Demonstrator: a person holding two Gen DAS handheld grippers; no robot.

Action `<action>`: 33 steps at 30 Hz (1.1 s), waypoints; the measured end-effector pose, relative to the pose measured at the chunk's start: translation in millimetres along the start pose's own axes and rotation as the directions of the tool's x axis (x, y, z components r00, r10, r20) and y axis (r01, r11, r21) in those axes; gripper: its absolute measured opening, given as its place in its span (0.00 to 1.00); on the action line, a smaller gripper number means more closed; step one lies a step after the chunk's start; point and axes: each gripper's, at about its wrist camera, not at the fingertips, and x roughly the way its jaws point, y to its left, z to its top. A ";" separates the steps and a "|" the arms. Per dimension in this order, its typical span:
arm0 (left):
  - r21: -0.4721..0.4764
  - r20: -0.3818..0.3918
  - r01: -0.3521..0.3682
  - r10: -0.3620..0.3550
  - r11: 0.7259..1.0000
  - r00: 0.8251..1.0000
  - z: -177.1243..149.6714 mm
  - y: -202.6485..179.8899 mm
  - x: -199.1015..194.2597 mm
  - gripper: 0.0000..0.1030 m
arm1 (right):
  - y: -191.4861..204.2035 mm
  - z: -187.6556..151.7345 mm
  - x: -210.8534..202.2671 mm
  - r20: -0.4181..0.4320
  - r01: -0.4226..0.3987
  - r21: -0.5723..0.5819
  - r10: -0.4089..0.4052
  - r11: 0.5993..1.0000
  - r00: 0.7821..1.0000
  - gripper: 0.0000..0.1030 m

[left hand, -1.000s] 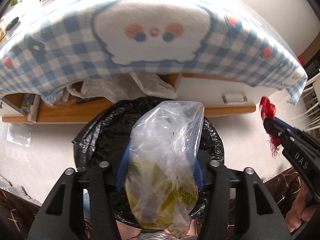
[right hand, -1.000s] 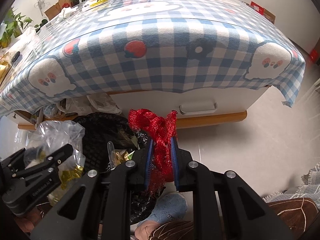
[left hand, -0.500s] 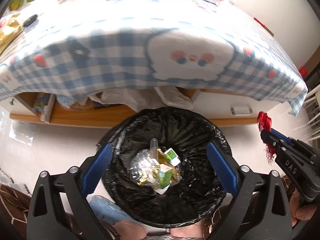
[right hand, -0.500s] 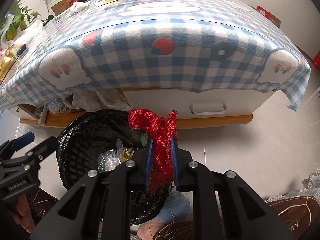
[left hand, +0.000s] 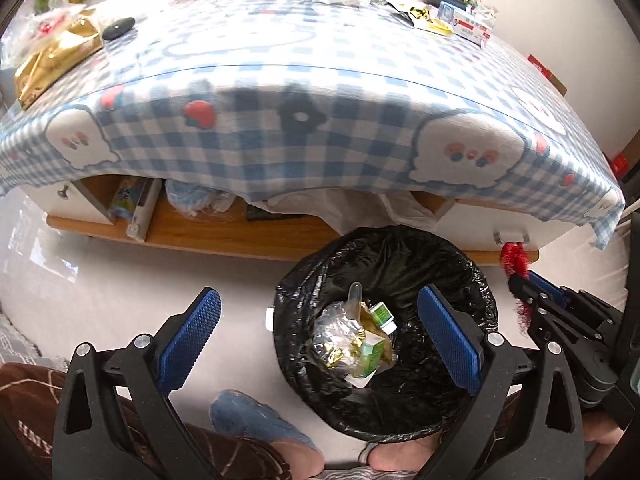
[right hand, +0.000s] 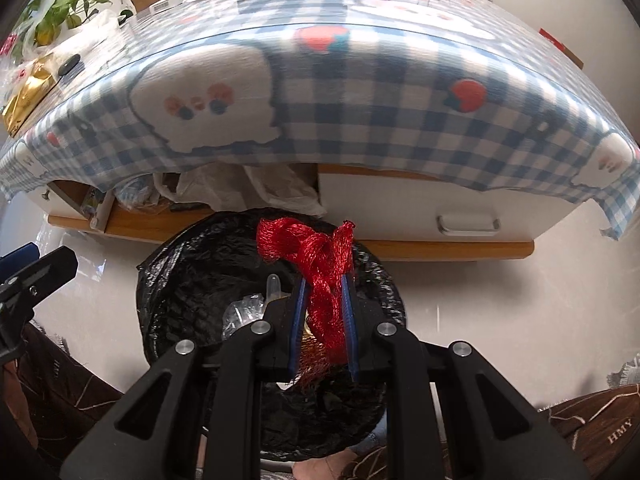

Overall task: Collect trash
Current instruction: 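Open the left tool to drop the clear bag while the right tool drops the red net, then raise both open tools from the bin back toward the table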

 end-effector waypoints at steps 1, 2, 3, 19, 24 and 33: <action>-0.005 0.001 -0.001 0.001 1.000 1.000 0.3 3.7 -1.1 0.94 | 4.0 0.8 0.8 0.002 0.002 -0.004 -0.002 1.000 1.000 0.16; -0.007 0.006 -0.004 0.004 1.000 1.000 0.8 6.9 -2.7 0.94 | 9.1 1.3 1.4 0.006 0.002 -0.009 -0.002 1.000 1.000 0.16; -0.008 0.011 -0.006 0.007 1.000 1.000 1.5 10.1 -3.7 0.94 | 14.2 1.9 1.9 0.007 -0.003 -0.017 0.003 1.000 1.000 0.16; -0.030 -0.009 -0.012 0.012 0.999 1.000 -1.5 21.4 10.6 0.94 | 49.9 -1.8 9.1 0.017 -0.033 -0.072 0.035 0.997 0.999 0.31; -0.031 -0.010 -0.012 0.012 0.999 1.000 -2.1 21.9 10.8 0.94 | 47.7 -2.1 5.5 0.034 -0.035 -0.057 0.037 0.998 0.999 0.49; -0.032 0.012 -0.004 0.004 0.999 1.000 0.1 19.6 -0.8 0.94 | 35.8 2.4 -19.5 0.113 0.016 -0.044 -0.011 0.999 0.994 0.77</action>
